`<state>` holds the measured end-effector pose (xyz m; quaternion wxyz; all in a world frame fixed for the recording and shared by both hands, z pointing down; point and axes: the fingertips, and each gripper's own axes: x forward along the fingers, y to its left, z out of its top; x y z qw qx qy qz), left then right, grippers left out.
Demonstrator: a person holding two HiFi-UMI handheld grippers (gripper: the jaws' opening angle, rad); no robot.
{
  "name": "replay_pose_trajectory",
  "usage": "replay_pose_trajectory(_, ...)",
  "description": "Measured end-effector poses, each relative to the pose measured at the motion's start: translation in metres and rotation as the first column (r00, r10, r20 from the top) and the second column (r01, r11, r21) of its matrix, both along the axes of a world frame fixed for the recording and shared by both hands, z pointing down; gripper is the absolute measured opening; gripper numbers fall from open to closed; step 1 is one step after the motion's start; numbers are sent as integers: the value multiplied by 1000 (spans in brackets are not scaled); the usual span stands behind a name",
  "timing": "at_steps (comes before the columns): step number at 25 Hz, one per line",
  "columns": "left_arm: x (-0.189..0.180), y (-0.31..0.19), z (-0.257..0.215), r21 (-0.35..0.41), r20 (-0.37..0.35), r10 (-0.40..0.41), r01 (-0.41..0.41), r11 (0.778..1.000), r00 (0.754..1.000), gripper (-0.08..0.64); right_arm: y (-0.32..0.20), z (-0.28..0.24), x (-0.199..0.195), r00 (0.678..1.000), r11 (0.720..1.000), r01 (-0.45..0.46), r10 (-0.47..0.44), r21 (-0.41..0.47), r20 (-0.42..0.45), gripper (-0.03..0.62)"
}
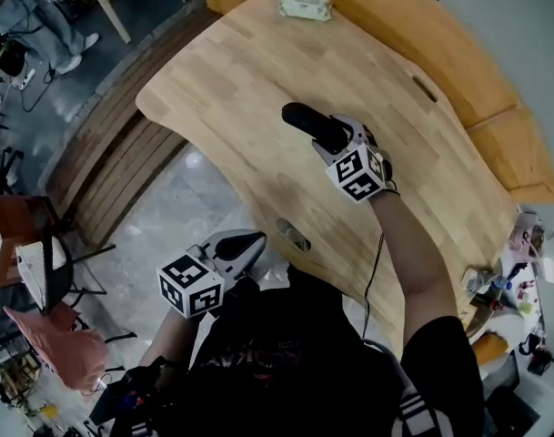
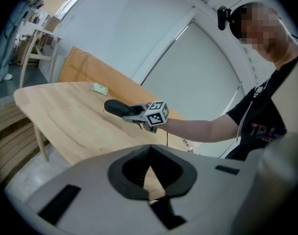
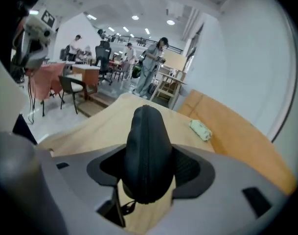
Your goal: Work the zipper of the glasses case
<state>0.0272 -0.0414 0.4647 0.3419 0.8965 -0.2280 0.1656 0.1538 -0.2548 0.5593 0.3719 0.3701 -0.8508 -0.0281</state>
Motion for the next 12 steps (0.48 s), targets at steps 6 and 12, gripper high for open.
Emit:
replay_pose_trajectory(6, -4, 2, 17, -58, 38, -72, 74, 996, 997, 12, -62, 49, -4, 976, 994, 100, -91, 38, -200, 284)
replay_pose_trajectory(12, -16, 2, 25, -102, 71, -145, 152, 983, 987, 12, -98, 72, -16, 958, 987, 159, -146, 34, -247, 284)
